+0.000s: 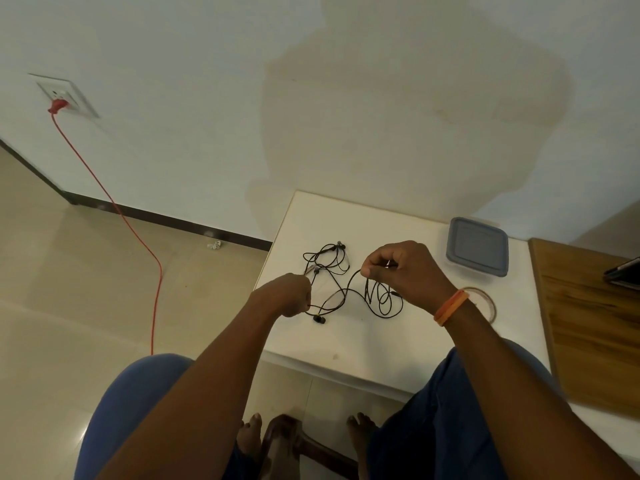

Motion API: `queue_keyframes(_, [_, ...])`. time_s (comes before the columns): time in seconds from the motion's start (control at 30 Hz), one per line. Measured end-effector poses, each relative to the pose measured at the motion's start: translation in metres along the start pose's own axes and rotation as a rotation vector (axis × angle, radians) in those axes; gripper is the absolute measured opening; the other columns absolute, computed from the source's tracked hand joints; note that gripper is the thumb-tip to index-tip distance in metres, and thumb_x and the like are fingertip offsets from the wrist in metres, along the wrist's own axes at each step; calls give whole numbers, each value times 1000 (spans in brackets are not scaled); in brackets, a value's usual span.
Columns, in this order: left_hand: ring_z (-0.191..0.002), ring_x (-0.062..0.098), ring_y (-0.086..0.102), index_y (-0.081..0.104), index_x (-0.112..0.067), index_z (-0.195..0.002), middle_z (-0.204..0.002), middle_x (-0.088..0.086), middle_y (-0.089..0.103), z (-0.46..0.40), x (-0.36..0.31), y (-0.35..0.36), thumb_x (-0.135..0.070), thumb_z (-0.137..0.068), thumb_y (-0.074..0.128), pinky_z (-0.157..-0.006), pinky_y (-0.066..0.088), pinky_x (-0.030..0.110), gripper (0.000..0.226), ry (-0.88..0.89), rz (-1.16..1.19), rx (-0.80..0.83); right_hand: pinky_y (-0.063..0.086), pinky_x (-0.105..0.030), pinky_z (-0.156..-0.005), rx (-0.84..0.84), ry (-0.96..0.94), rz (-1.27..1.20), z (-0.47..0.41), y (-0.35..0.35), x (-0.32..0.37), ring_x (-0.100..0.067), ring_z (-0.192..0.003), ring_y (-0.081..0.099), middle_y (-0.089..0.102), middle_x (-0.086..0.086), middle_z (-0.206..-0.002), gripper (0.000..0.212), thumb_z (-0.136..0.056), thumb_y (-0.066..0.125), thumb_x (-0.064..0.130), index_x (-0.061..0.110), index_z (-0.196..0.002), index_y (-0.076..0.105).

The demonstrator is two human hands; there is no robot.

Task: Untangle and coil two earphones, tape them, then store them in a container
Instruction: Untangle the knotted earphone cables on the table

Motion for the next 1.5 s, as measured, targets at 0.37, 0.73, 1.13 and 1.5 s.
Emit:
queue_keyframes(0.37, [-105,24,63,70,-10,-112,-120,9,66,-1,-2,-14,-6,-98,50,-91,52,34,25,78,132,-206,41,-14,-69,42,-22,109,-4,27,-2,-1,-77,62,72,10,-74,7,-81,76,22,21,-74,74])
queue_keyframes(0.73, [-67,15,68,73,-5,-103,-84,14,74,28,-25,-43,-7,-87,71,-65,57,25,16,353,783,-90,38,-6,-59,-23,-33,49,-10,29,5,5,-65,58,64,18,-62,11,-79,78,26,16,-74,75])
queue_keyframes(1.13, [-57,13,63,77,-7,-82,-70,10,72,32,23,-58,3,-83,66,-53,48,17,14,4,279,-349,51,-22,-53,125,253,-177,-6,-13,-13,-7,-51,58,68,2,-60,11,-82,76,20,9,-80,76])
queue_keyframes(1.5, [-57,12,65,72,-8,-96,-81,9,74,21,9,-38,1,-86,68,-51,51,20,15,73,255,-53,48,-14,-54,101,197,-248,-7,-9,-11,2,-55,58,72,10,-70,7,-84,71,9,6,-79,74])
Point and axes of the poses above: each hand's wrist, its own z-axis away from the middle knuckle, its own y-axis out of the palm, x = y × z, the point moved 2 cm from there along -z, towards the middle knuckle
